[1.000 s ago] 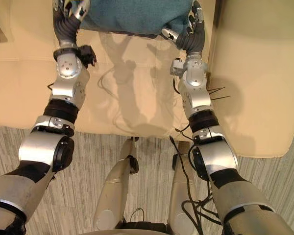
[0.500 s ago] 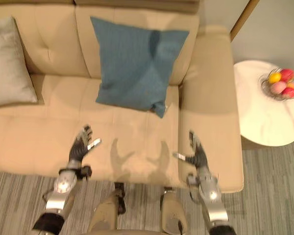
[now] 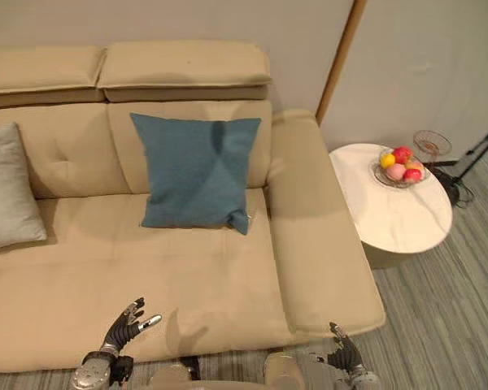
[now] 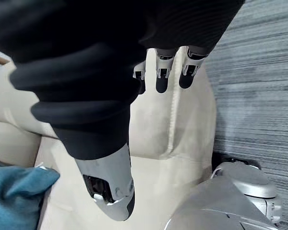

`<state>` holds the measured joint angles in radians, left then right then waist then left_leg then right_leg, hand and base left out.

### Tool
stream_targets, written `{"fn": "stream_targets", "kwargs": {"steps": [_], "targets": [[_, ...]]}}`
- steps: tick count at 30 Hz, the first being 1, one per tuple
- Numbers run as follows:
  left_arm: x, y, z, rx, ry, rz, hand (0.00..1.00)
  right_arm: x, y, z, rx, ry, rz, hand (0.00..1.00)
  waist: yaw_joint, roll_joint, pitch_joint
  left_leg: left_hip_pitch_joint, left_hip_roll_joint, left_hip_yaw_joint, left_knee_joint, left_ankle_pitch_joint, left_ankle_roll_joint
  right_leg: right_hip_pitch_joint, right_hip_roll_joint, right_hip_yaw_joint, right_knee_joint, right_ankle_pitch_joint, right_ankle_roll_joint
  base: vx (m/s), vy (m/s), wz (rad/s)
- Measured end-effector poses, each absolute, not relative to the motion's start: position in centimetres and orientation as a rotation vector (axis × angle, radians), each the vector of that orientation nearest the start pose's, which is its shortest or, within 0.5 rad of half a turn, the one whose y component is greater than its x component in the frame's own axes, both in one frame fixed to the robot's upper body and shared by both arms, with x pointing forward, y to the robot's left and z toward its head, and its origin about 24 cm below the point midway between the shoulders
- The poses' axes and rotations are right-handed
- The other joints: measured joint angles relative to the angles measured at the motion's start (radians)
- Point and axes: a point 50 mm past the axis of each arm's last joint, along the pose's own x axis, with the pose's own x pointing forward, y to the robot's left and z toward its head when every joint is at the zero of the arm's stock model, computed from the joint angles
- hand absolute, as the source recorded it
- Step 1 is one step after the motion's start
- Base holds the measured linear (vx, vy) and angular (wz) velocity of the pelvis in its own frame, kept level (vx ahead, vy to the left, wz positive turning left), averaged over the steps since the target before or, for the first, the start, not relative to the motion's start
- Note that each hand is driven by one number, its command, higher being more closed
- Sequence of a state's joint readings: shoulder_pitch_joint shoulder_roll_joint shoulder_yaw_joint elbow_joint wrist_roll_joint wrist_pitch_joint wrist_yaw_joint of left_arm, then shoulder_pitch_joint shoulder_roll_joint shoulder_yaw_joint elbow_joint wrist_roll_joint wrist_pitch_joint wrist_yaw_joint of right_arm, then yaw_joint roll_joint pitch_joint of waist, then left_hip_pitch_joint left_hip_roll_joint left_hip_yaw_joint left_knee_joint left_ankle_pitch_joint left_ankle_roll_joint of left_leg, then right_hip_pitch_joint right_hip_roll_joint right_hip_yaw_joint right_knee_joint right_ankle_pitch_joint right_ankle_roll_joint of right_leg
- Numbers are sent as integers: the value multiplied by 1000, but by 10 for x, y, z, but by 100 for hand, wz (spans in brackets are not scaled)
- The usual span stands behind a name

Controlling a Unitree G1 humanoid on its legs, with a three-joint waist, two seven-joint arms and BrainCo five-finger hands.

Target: Pick up cushions and gather them together orderly.

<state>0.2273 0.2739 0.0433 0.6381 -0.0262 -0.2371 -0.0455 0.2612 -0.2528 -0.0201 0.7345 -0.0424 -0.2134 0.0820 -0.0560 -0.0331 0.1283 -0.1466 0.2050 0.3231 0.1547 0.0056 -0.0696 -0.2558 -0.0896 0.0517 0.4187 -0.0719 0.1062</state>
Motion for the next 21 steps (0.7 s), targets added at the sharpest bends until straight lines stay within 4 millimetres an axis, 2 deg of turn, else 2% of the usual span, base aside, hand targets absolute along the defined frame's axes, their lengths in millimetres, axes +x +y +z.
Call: {"fn": "stream_targets", "kwargs": {"steps": [1, 2, 3, 4, 5, 6, 7, 8, 9, 10, 11, 12, 14, 15, 16, 18, 19, 21], "targets": [[134, 251, -98, 224, 619, 108, 0, 99, -240, -123, -234, 800, -24, 0, 0, -6, 2, 5, 1, -7, 3, 1, 0, -5, -2, -5, 101, -40, 8, -140, -45, 40], [133, 251, -98, 221, 623, 115, 0, 90, -239, -127, -224, 832, -28, 0, 2, -16, -4, 8, 1, -27, 10, 9, -3, 11, -3, -8, 250, -101, 31, -114, -94, 42], [133, 253, -98, 224, 625, 118, 0, 84, -239, -129, -221, 852, -31, 0, 6, -21, -6, 2, 0, -41, 15, 17, -6, 34, -3, -7, 306, -123, 41, -174, -159, 54], [135, 248, -98, 211, 622, 114, 0, 84, -239, -129, -222, 854, -31, 0, 21, -31, -12, -23, 0, -58, 24, 42, -15, 75, -2, 3, 305, -150, 54, -165, -174, 31], [134, 249, -98, 211, 621, 120, 0, 86, -238, -129, -223, 853, -27, 0, 29, -38, -15, -42, 2, -57, 31, 55, -18, 80, -1, 5, 257, -186, 48, -178, -229, 6], [135, 249, -98, 201, 619, 133, 0, 99, -238, -126, -233, 815, -28, 0, 43, -44, -20, -88, 11, -57, 36, 84, -24, 76, 15, -4, 178, -225, 7, -156, -189, -21], [137, 246, -98, 191, 615, 133, 0, 107, -239, -123, -240, 790, -30, 0, 53, -29, -12, -111, 29, -57, 32, 102, -28, 76, 31, -19, 127, -239, -18, -253, -234, -33], [139, 239, -100, 169, 613, 127, 0, 123, -240, -117, -252, 745, -28, 0, 67, 5, 12, -144, 57, -73, 10, 133, -34, 74, 63, -33, 63, -258, -66, -333, -222, -5], [141, 231, -102, 149, 617, 113, 0, 128, -245, -114, -267, 734, -30, 0, 55, 44, 38, -146, 78, -94, -22, 141, -40, 72, 90, -66, 62, -237, -81, -444, -251, 22], [139, 228, -103, 145, 622, 101, 0, 126, -247, -115, -270, 743, -33, 0, 43, 51, 40, -142, 77, -103, -48, 116, -55, 70, 90, -82, 62, -228, -94, -463, -200, 60], [139, 226, -103, 144, 620, 93, 0, 127, -248, -113, -267, 737, -41, 0, 35, 37, 46, -151, 75, -101, -38, 71, -54, 63, 81, -104, 43, -211, -114, -429, -144, 51], [140, 226, -103, 145, 620, 93, 0, 127, -252, -112, -261, 734, -63, 0, 34, 32, 49, -177, 67, -101, 65, 57, -31, 59, 70, -114, 20, -193, -137, -311, -100, 39], [140, 226, -102, 145, 615, 92, 0, 126, -257, -111, -241, 727, -103, 0, 30, 28, 48, -190, 40, -102, 277, 10, 18, 61, 52, -125, -33, -146, -142, -225, -59, 23], [141, 226, -101, 145, 606, 93, 0, 126, -259, -110, -240, 727, -109, 0, 32, 31, 48, -169, 28, -103, 357, -52, 14, 68, 54, -123, -64, -121, -134, -165, -10, 14], [142, 226, -100, 145, 603, 93, 0, 126, -259, -111, -239, 728, -109, 0, 33, 34, 46, -141, 21, -105, 372, -95, 13, 68, 55, -124, -80, -105, -131, -120, 38, 6], [142, 225, -100, 143, 601, 92, 0, 126, -260, -110, -234, 725, -115, 0, 32, 50, 37, -34, -2, -105, 259, -169, -16, 66, 63, -124, -125, -69, -102, -120, 96, 2], [142, 226, -100, 143, 601, 94, 0, 126, -260, -110, -229, 727, -124, 0, 32, 50, 37, 9, -14, -103, 156, -188, -36, 66, 67, -119, -146, -50, -92, -107, 115, -8], [141, 228, -101, 144, 612, 102, 0, 123, -257, -114, -212, 746, -128, 0, 32, 26, 29, 38, -39, -84, 95, -161, -28, 95, 51, -109, -213, -2, -68, -69, 93, -9]]}}
